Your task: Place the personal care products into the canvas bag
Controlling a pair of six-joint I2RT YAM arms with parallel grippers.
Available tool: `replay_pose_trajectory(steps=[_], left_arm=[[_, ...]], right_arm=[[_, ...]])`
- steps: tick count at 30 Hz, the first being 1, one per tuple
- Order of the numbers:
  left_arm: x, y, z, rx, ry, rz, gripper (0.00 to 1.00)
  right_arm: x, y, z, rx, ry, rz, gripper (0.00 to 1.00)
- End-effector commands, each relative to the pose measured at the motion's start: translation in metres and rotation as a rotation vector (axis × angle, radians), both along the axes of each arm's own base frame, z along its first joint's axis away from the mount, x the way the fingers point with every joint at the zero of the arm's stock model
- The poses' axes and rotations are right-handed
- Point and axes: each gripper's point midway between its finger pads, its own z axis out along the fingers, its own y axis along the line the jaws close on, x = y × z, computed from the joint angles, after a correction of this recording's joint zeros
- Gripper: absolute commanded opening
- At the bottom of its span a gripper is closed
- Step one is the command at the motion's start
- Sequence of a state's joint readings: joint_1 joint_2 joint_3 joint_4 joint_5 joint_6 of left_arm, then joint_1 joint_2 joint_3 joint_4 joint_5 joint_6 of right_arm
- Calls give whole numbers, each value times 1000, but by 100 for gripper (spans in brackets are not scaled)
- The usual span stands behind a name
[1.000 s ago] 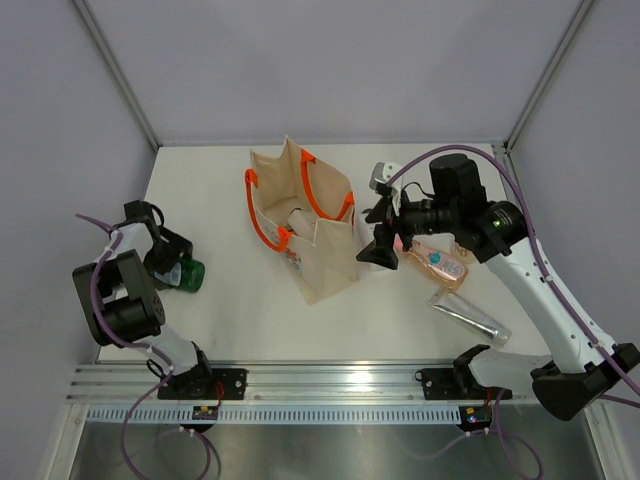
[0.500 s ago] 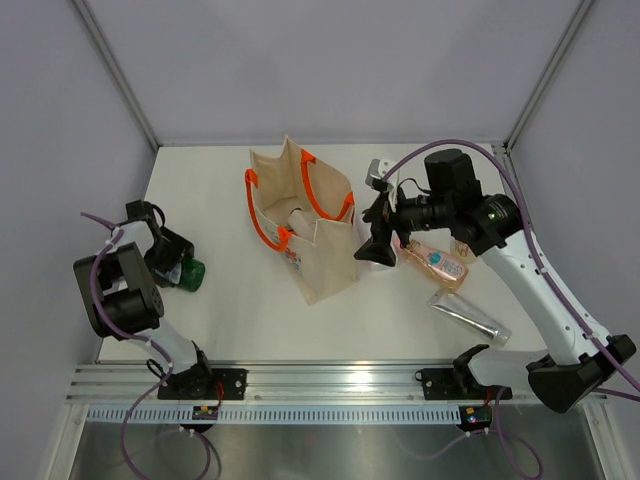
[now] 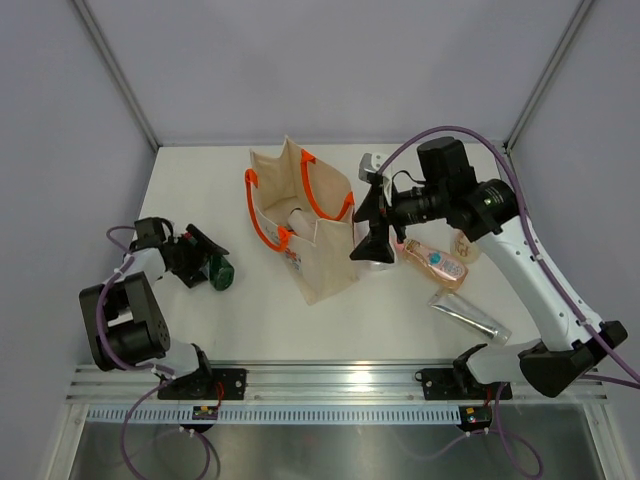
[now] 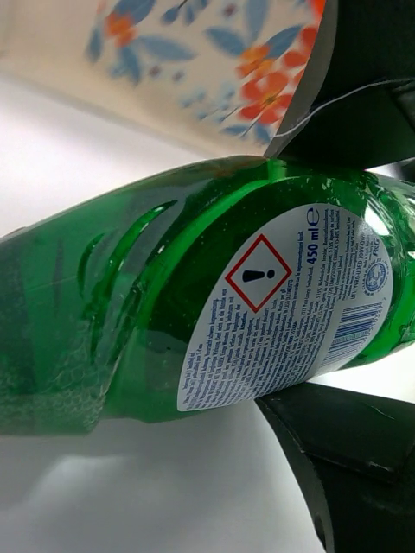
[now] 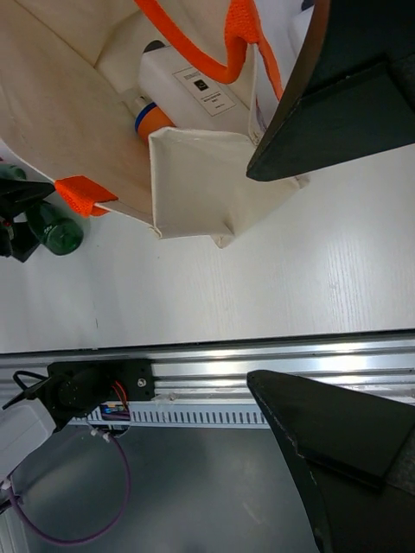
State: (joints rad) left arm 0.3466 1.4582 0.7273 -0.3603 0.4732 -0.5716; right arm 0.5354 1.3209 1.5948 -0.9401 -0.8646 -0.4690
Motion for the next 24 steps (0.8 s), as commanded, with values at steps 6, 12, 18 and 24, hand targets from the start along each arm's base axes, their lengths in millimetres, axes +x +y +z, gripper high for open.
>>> replay_pose_trajectory(steps=[6, 12, 18, 24], left_arm=[[32, -39, 115, -136, -480, -210, 0], [19, -59, 192, -159, -681, -186, 0], [-3, -99, 281, -174, -877, -195, 0], [-3, -145, 339, -206, -957, -226, 0]], right_arm=[[-11, 31, 17, 18, 7, 113, 100], [-2, 36, 24, 23, -21, 96, 100], [2, 22, 37, 19, -108, 22, 100], [19, -7, 47, 54, -96, -100, 100]])
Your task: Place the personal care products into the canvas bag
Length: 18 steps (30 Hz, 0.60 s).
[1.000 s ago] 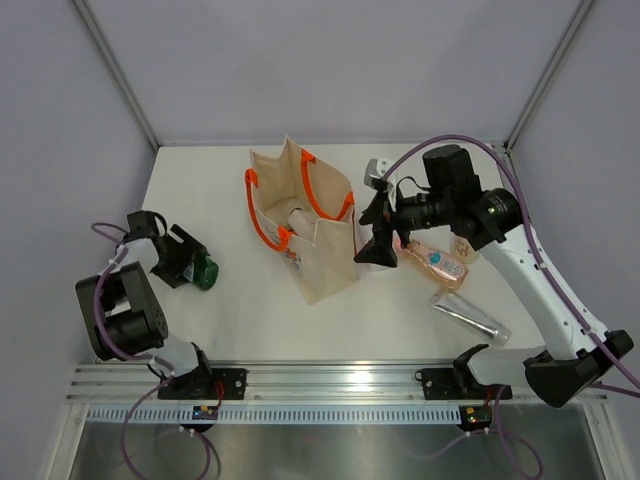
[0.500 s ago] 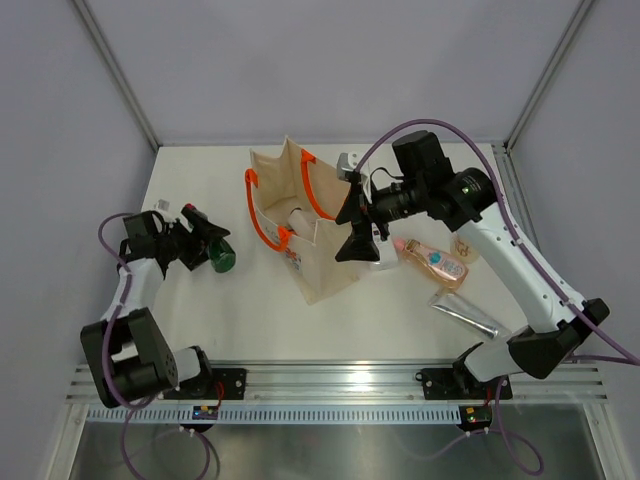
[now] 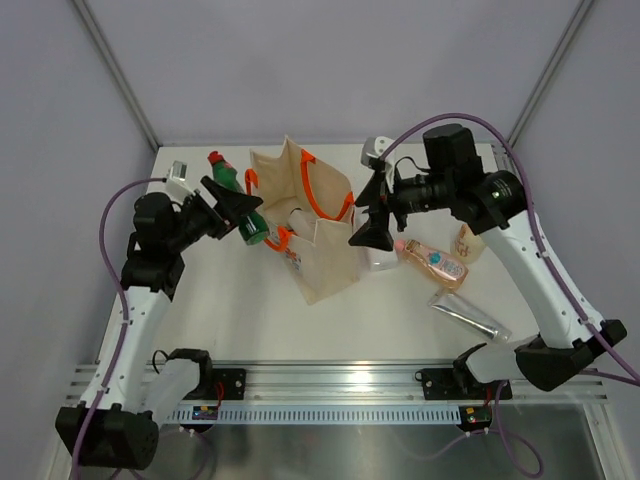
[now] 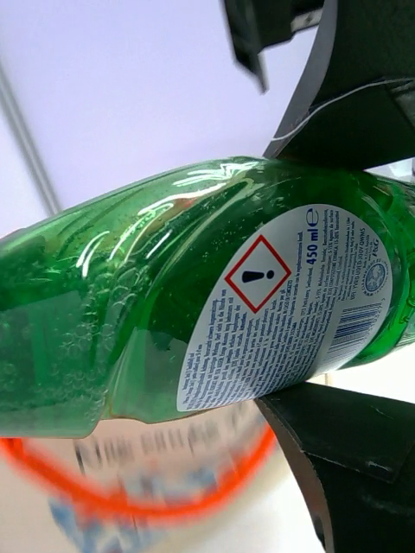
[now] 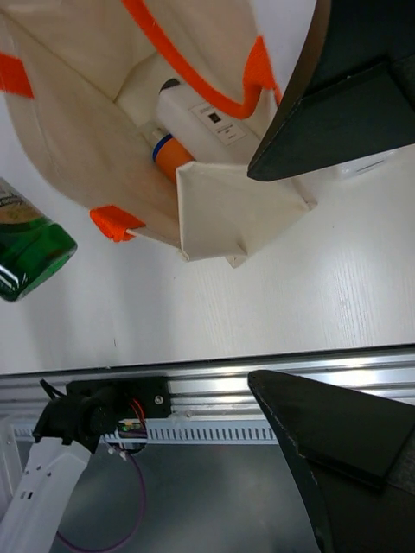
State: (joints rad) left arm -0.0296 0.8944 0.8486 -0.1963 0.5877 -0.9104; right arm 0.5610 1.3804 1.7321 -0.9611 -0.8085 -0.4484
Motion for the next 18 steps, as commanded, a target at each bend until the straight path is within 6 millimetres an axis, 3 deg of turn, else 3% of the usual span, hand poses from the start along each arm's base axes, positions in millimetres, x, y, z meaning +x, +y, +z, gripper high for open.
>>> replay_pose_trajectory(steps=[1, 3, 4, 5, 7, 8, 11, 12, 18], left_arm=[[14, -24, 102, -58, -244, 14, 0], [27, -34, 109, -41, -248, 18, 0], [29, -44, 127, -42, -278, -2, 0], [49, -46, 116, -1, -256, 27, 0], [61, -59, 109, 54, -227, 23, 0], [78, -61, 103, 106, -213, 42, 0], [92, -77, 92, 183, -205, 33, 0], [100, -82, 75, 218, -167, 42, 0], [100, -104, 23, 371, -100, 46, 1]], right_arm=[[13, -25, 23, 56, -45, -102, 100], [16, -33, 23, 58, -40, -127, 99], [16, -39, 21, 57, -38, -146, 99], [14, -42, 21, 57, -39, -154, 99], [9, -47, 18, 54, -41, -167, 99], [9, -50, 16, 51, -37, -179, 100], [4, -58, 13, 54, -47, -207, 100], [1, -61, 15, 60, -57, -213, 100], [-1, -71, 2, 43, -41, -239, 100]])
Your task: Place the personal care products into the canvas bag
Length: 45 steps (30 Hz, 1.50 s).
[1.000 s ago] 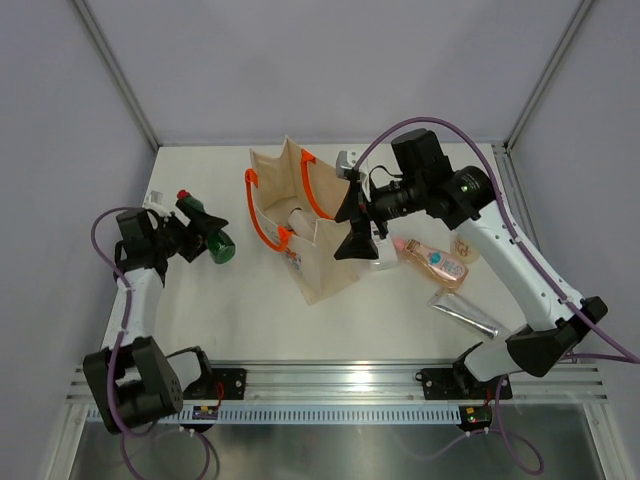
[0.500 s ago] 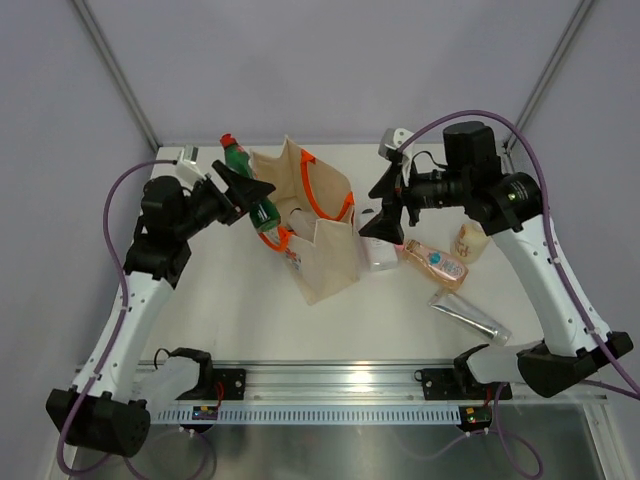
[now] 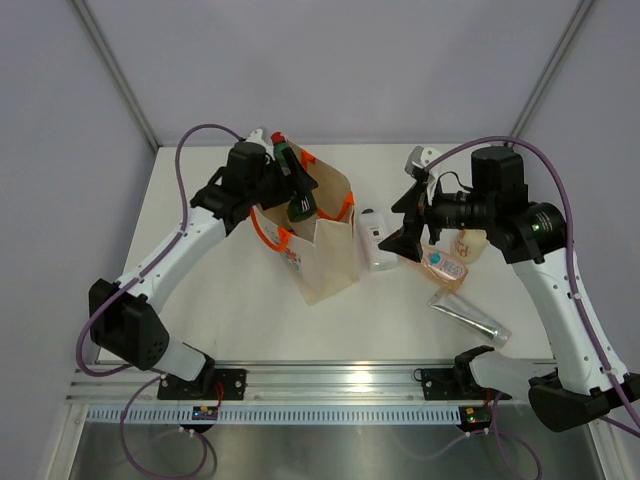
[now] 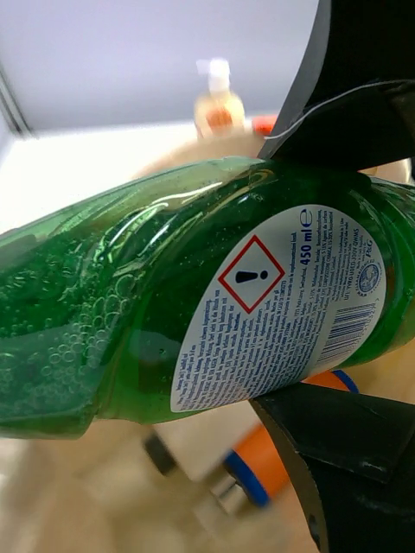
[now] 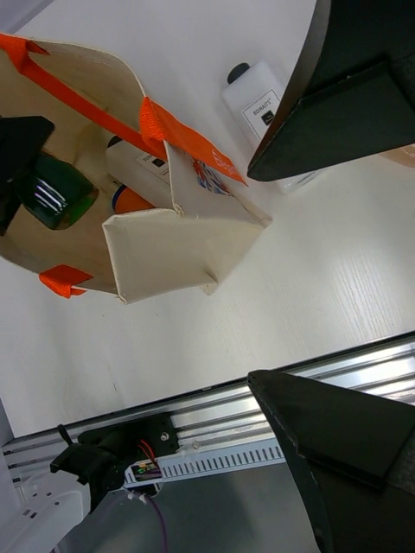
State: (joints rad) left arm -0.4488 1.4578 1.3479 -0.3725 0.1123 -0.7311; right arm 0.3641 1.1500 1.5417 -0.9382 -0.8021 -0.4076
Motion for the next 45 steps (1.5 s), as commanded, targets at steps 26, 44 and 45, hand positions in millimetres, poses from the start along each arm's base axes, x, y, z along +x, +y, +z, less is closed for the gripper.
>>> replay_pose_trajectory(steps=[26, 44, 45], left_arm=[[-12, -14, 17, 141, -225, -69, 99], [-51, 34, 83, 229, -380, -26, 99], [-57, 39, 92, 224, -412, -16, 99]], right_arm=[[43, -23, -44, -77, 112, -220, 99], [99, -143, -48, -121, 139, -968, 99], [97, -154, -50, -123, 144, -1007, 100]])
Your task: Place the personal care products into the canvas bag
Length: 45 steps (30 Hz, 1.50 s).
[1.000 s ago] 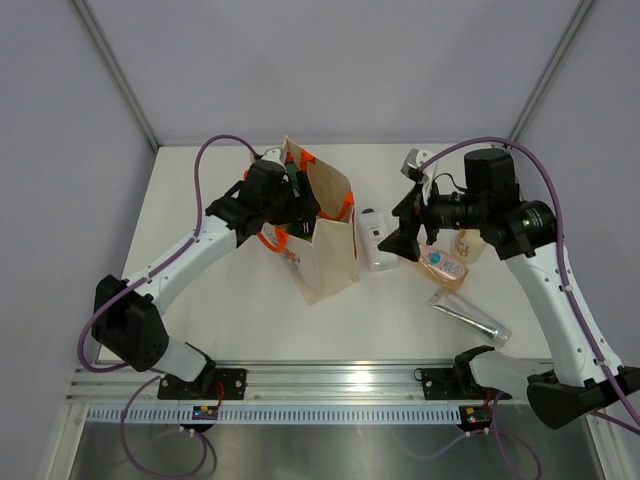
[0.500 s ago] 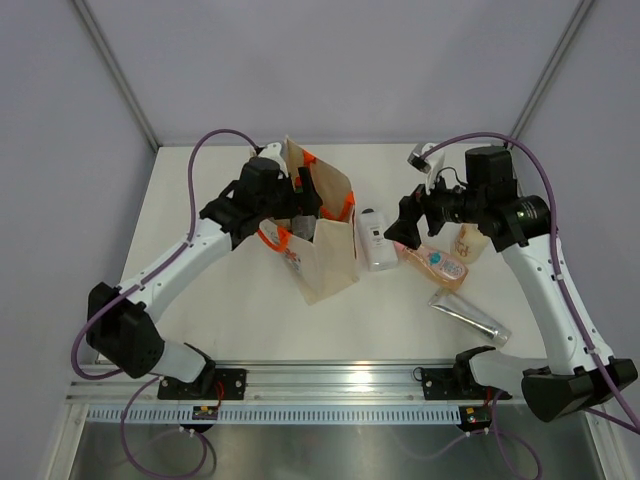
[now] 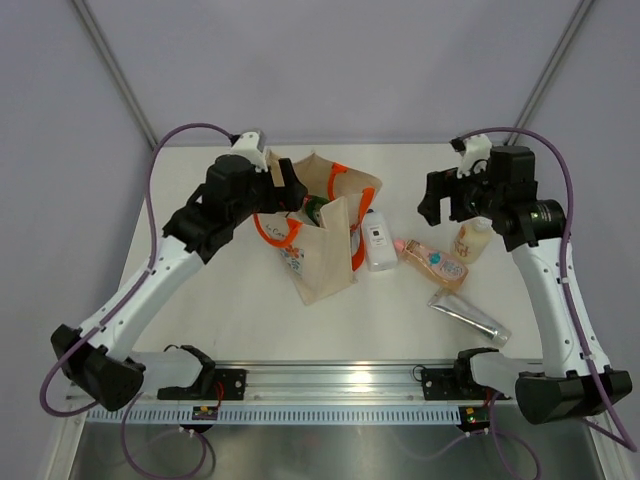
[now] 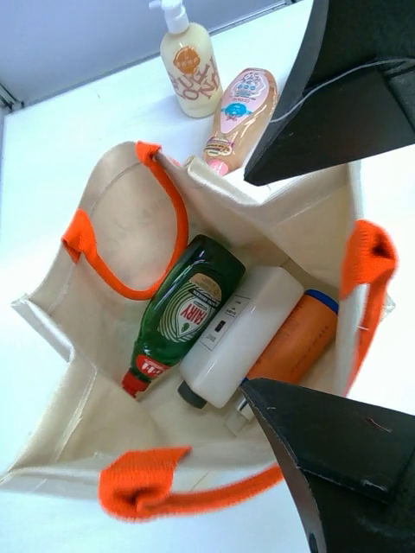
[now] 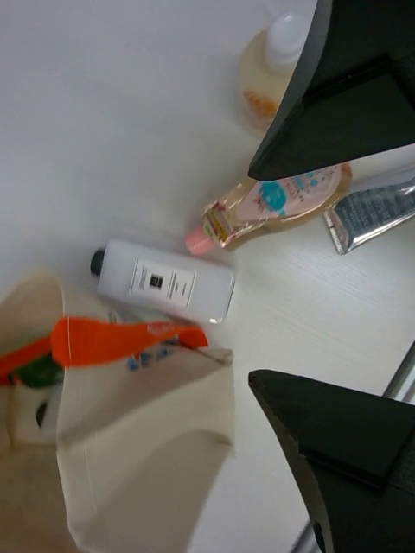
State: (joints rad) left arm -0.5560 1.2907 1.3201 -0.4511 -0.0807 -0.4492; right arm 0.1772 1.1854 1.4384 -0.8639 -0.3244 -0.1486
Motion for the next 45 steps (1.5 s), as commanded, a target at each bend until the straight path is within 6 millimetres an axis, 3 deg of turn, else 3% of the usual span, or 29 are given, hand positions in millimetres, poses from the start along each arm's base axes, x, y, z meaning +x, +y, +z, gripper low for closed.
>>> replay_pose_trajectory(steps=[1, 2, 3, 4, 5, 6, 8, 9, 12, 13, 16, 21, 25, 28, 35, 36, 39, 40, 43, 44, 45], left_arm=[[-23, 26, 69, -38, -235, 12, 99], [-29, 32, 61, -25, -238, 13, 99], [-42, 43, 73, -35, -282, 22, 99], [-48, 50, 70, -30, -287, 40, 99], [-54, 55, 66, -27, -291, 45, 99], [-66, 64, 54, -27, -293, 49, 99], [-77, 72, 43, -34, -296, 58, 99], [-87, 78, 32, -36, -299, 58, 99], [-99, 86, 8, -27, -280, 64, 99], [-105, 90, 12, -44, -303, 64, 99], [-116, 93, -2, -53, -298, 51, 99], [-123, 94, -3, -89, -305, 48, 99], [-121, 93, 0, -87, -299, 52, 99], [-120, 89, -5, -93, -280, 43, 99], [-119, 85, -9, -110, -260, 37, 99], [-118, 84, -11, -111, -254, 35, 99], [-121, 82, -12, -121, -242, 26, 99], [-121, 83, -13, -123, -242, 27, 99], [-124, 85, -14, -122, -237, 29, 99], [-125, 86, -15, -119, -233, 32, 99], [-125, 87, -17, -117, -231, 38, 99]], right_arm=[[4, -66, 6, -44, -42, -323, 99], [-2, -81, -3, -62, -24, -366, 99], [-5, -88, -9, -79, -12, -387, 99], [-7, -94, -16, -111, -2, -392, 99], [-9, -99, -32, -138, 39, -408, 100], [-9, -117, -42, -145, 70, -466, 99], [-5, -124, -70, -123, 149, -470, 99], [-3, -137, -76, -106, 167, -515, 100], [11, -144, -102, -66, 222, -511, 99], [14, -148, -109, -66, 233, -521, 99], [32, -154, -139, -71, 278, -533, 99], [55, -153, -165, -32, 321, -527, 100], [64, -165, -192, -69, 361, -568, 99], [66, -168, -202, -86, 356, -575, 99], [76, -175, -204, -130, 301, -547, 96], [77, -176, -206, -141, 300, -539, 93], [76, -173, -207, -150, 292, -503, 51], [75, -172, -203, -150, 282, -497, 30], [69, -166, -184, -147, 239, -454, 16], [66, -164, -177, -147, 222, -436, 6], [63, -160, -159, -141, 177, -424, 1]])
